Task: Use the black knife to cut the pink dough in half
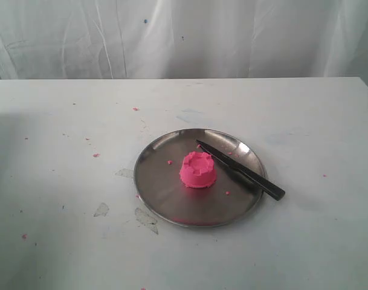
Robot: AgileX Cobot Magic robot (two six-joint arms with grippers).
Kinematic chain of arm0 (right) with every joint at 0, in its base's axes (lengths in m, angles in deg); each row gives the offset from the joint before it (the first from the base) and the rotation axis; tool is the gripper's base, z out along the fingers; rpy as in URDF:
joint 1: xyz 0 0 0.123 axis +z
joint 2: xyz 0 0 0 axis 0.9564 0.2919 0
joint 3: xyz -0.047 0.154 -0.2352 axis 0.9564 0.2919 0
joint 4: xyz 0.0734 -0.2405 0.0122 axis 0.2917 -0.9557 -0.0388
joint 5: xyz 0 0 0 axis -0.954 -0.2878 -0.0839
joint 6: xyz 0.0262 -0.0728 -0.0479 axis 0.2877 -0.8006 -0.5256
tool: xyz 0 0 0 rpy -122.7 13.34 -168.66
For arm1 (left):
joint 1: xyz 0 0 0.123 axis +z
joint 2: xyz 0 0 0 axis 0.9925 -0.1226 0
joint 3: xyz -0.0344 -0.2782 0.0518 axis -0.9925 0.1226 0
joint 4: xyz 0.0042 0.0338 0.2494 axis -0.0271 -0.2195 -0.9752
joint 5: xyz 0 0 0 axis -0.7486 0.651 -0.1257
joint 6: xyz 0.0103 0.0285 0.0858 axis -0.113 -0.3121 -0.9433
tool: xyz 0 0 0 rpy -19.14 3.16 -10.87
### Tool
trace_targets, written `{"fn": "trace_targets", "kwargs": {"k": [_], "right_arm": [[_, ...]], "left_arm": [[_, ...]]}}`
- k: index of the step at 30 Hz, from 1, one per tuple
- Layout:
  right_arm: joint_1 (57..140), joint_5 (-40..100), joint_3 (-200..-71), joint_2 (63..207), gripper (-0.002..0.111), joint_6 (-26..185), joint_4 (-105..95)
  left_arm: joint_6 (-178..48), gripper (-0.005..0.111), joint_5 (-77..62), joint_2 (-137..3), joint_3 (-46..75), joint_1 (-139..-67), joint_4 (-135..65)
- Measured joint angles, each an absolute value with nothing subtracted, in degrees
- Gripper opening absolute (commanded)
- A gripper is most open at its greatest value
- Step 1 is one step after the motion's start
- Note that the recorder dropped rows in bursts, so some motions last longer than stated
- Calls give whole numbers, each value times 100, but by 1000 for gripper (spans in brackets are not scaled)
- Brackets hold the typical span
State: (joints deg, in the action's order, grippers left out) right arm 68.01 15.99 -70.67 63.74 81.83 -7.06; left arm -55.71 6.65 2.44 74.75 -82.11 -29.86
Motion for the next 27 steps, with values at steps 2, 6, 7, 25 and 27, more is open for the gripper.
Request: {"fn": "trace_targets", "kwargs": {"k": [2, 6, 7, 25, 27], "right_arm": [[6801, 3066, -7067, 6374, 0, 8193, -706], [6801, 6472, -7061, 6366, 0, 8215, -706], [6801, 6821, -7061, 6362, 0, 8215, -694], [6801, 6343, -7888, 6353, 0, 8103, -482], [6801, 4824, -8191, 6404, 0, 8031, -482]], "left_arm": [[-5571, 0, 665, 244, 7475, -8211, -2986], [-5571, 0, 665, 244, 7475, -8211, -2986], [-5571, 0, 665, 244, 7475, -8211, -2986], [-5571, 0, 665, 244, 7475, -8211, -2986], [-5571, 0, 665, 244, 7475, -8211, -2986]]}}
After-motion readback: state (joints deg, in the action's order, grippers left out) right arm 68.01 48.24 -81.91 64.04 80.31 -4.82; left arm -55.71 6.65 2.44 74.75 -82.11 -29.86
